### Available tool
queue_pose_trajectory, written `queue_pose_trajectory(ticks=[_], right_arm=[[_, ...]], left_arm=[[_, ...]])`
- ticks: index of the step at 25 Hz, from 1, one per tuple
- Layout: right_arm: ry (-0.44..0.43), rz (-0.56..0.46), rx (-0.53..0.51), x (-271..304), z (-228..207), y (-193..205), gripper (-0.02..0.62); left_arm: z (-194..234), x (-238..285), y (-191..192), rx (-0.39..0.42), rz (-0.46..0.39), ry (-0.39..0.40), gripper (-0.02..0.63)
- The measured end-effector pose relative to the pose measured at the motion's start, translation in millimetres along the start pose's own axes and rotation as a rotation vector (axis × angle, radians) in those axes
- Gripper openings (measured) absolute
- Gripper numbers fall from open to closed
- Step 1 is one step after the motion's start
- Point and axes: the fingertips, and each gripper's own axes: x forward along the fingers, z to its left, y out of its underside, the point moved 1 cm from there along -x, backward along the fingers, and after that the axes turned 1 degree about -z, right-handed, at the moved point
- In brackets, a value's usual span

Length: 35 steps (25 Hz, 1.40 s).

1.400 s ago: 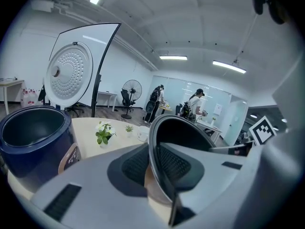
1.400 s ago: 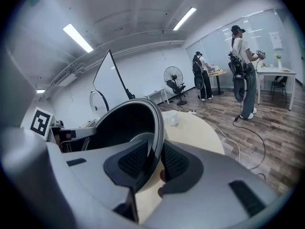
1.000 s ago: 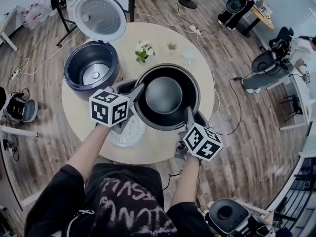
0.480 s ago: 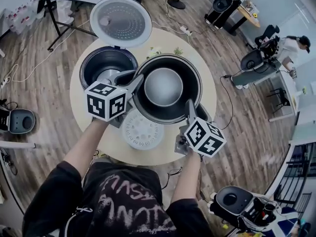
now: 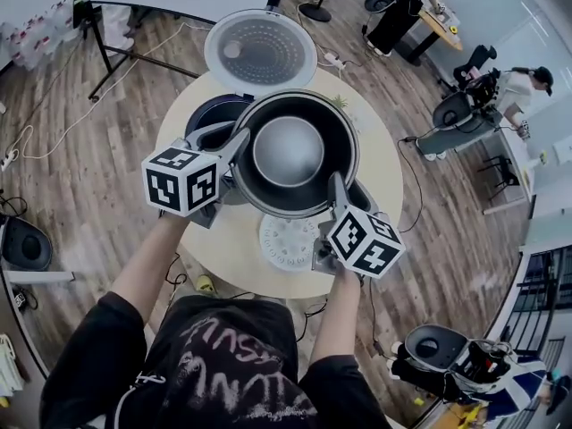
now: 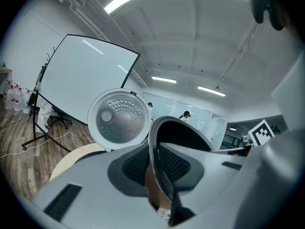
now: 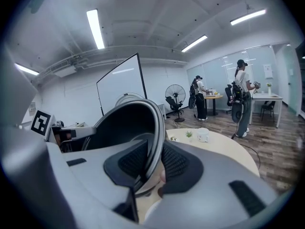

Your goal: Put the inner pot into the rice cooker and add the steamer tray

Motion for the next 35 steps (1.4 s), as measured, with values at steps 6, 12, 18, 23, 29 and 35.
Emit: queue_pose_trajectory(ticks=[6,12,18,23,29,35], right_arm=[[-0.047,0.012,-0.011,17.5,25.0,-2.0,0.095],[-0.098,0.025,-0.01,31.6,24.0,-2.1,0.095],[-0.19,0.007,-0.032,44.1,21.7,-15.7,0.097],[-0.266,0.008,-0.049,51.1,34.0,-25.6,0.098],[-0.295,0.016,-0.07,55.2,56.8,-29.6,0.101],[-0.286,0.048,-0.065,72.8,74.7,-25.2,0.101]], left_arm=[[23.8,-15.2,-8.2,-0.016,-0.016,-0.038,0.077],[27.4,-14.6,-10.4,-0.02,-0.035,-0.087,0.075],[22.7,-16.2,-19.9,-0.004,-0.079,-0.157,0.075],[23.7,-29.3,-32.4,-0.001,-0.114,-0.209,0.074],[36.3,-46.9,-41.0,-0.003,-0.13,-0.239,0.074],[62.0,-48.1,-43.1,-0.009,-0.107,-0.219,0.075]])
